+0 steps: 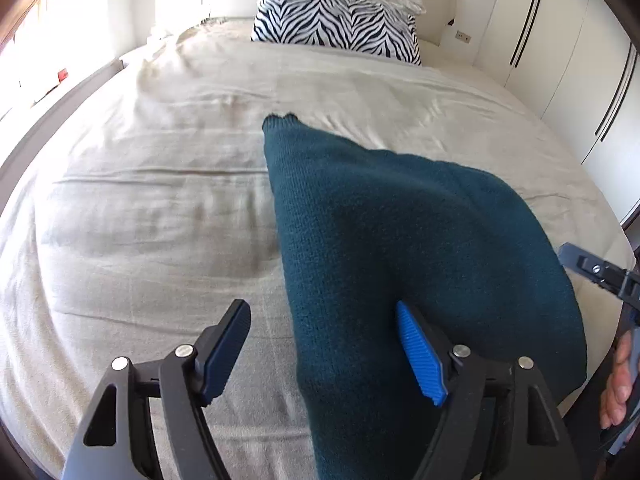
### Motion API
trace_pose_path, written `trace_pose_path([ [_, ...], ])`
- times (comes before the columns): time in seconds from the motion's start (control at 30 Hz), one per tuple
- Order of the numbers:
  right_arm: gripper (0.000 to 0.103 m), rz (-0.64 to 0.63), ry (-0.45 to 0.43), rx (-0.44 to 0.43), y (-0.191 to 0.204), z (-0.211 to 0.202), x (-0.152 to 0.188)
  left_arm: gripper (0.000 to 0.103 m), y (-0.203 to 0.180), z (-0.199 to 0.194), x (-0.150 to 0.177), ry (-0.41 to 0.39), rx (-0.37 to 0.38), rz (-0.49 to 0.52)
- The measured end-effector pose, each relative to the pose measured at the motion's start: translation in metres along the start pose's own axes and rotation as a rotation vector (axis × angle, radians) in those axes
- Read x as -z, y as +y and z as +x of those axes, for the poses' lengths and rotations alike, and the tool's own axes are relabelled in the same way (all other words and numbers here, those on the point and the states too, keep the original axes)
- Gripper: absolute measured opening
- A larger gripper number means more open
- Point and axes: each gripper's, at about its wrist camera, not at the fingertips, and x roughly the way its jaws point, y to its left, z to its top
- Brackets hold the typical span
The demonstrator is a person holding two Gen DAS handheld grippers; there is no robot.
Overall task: Fold small clothes
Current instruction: 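Open both grippers and lift them away from the folded sweater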
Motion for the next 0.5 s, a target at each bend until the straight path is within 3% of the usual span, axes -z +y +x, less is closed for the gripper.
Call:
trace_pose_path([
  [0.1, 0.047, -0.042, -0.105, 0.060, 0.013, -0.033, -0.002, 0.077, -0.008, -0.025, 0.004, -0.097, -0.042, 0.036],
  [0.17, 0.061, -0.075, -0.216, 0.104, 0.025, -0.061, -0.003, 0.084, -0.014, -0.052, 0.007, -0.212, -0.104, 0.060],
  [0.23, 0.092, -0.118, -0.386, 0.129, 0.040, -0.096, -0.001, 0.103, -0.022, -0.090, 0.012, -0.364, -0.181, 0.090],
  [0.3, 0.103, -0.146, -0.560, 0.145, 0.051, -0.127, 0.005, 0.103, -0.030, -0.126, 0.019, -0.530, -0.223, 0.124],
  [0.33, 0.103, -0.158, -0.663, 0.163, 0.059, -0.144, 0.008, 0.103, -0.034, -0.142, 0.021, -0.599, -0.239, 0.139],
  [0.4, 0.103, -0.174, -0.731, 0.164, 0.068, -0.165, 0.005, 0.103, -0.042, -0.172, 0.027, -0.728, -0.289, 0.143],
  [0.43, 0.103, -0.177, -0.732, 0.147, 0.071, -0.172, 0.001, 0.103, -0.044, -0.183, 0.028, -0.753, -0.302, 0.129],
  [0.5, 0.103, -0.156, -0.741, 0.130, 0.073, -0.185, -0.005, 0.103, -0.042, -0.195, 0.020, -0.717, -0.290, 0.102],
])
